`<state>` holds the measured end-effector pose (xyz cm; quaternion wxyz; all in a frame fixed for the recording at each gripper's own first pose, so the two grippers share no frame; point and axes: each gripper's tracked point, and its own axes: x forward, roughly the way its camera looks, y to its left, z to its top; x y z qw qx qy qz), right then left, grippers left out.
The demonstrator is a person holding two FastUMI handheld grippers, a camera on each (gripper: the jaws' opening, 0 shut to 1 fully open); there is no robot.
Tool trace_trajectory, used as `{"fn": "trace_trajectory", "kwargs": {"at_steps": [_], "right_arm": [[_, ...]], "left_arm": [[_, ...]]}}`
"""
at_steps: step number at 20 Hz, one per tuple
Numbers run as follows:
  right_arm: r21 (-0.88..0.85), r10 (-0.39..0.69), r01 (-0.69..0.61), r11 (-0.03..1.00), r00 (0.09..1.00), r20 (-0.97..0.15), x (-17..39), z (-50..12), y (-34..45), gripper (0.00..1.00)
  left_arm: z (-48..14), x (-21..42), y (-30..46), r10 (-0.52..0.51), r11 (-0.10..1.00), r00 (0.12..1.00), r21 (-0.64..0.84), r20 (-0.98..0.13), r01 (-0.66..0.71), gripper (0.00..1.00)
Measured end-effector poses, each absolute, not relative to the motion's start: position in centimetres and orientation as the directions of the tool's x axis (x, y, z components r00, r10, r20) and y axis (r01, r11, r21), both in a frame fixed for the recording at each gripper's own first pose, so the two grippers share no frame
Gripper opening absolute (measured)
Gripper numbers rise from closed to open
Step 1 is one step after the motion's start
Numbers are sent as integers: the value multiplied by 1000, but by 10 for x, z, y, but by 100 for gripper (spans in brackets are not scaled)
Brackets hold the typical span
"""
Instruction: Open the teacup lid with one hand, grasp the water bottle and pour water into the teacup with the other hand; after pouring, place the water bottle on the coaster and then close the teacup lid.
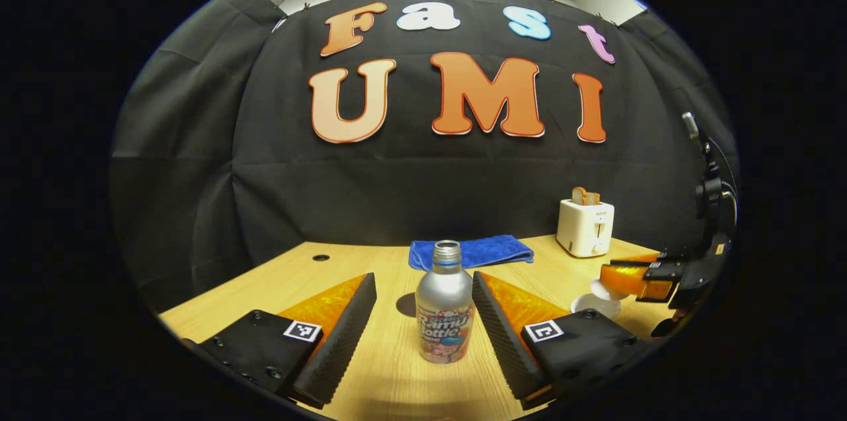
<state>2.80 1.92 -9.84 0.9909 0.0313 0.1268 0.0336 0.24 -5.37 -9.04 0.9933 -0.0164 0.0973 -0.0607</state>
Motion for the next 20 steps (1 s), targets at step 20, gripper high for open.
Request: {"fn": "trace_trajectory", "kwargs": {"at_steps": [20], "right_arm": [[63,2,9,998,985,-174,20,-59,-21,17]], "left_arm": [[-183,36,-73,-109,991,921,-112,-375,72,89]]}}
